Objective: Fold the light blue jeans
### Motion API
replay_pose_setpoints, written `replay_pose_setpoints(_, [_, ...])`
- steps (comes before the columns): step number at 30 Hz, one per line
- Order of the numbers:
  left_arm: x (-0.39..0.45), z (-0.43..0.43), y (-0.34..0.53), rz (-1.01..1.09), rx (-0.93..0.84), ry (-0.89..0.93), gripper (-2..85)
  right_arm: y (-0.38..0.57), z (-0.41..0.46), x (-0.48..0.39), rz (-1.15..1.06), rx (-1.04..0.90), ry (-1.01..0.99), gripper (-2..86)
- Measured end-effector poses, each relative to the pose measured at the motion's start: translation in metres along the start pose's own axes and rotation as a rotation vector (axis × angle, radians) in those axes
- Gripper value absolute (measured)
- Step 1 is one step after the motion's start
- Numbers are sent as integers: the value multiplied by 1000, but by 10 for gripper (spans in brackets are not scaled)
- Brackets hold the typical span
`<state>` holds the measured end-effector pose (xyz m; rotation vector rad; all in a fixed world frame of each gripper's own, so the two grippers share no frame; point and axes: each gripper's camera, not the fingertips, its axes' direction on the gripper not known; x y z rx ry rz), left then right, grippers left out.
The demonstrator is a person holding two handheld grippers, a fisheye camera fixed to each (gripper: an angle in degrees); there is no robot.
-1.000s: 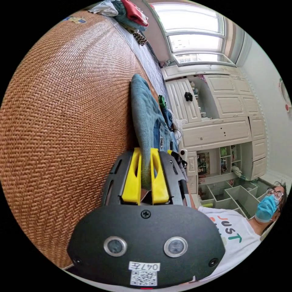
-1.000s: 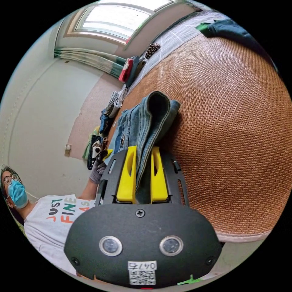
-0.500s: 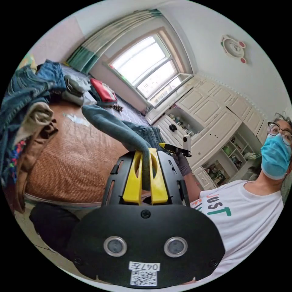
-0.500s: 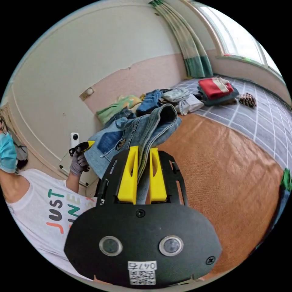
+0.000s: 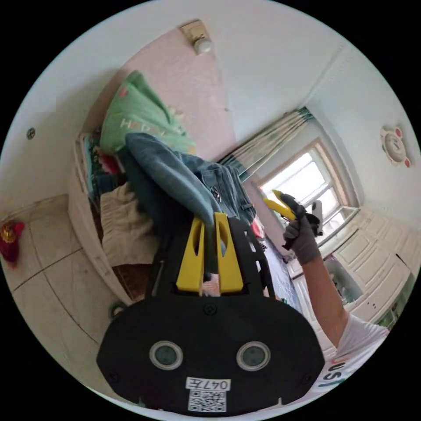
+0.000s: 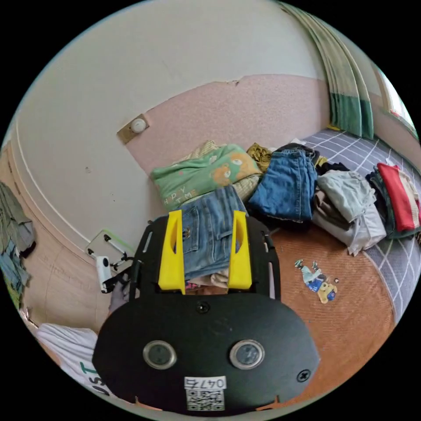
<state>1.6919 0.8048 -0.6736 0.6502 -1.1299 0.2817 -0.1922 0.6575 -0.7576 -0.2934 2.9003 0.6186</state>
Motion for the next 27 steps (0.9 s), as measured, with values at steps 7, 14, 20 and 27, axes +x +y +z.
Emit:
replay_pose_setpoints(7, [21, -24, 14, 67, 36, 86, 74, 194, -83, 26, -62, -21, 103, 39])
replay_pose_setpoints(14, [216, -60, 69, 592, 191, -122, -4, 373, -244, 59, 125, 53, 368, -3])
replay_pose_setpoints(20, [391, 98, 129, 851, -140, 168, -10, 502, -352, 23, 260, 125, 662, -4])
replay_pose_setpoints(27, [591, 304, 258, 1199, -487, -11, -10, 639, -461, -22, 422, 32, 921, 10])
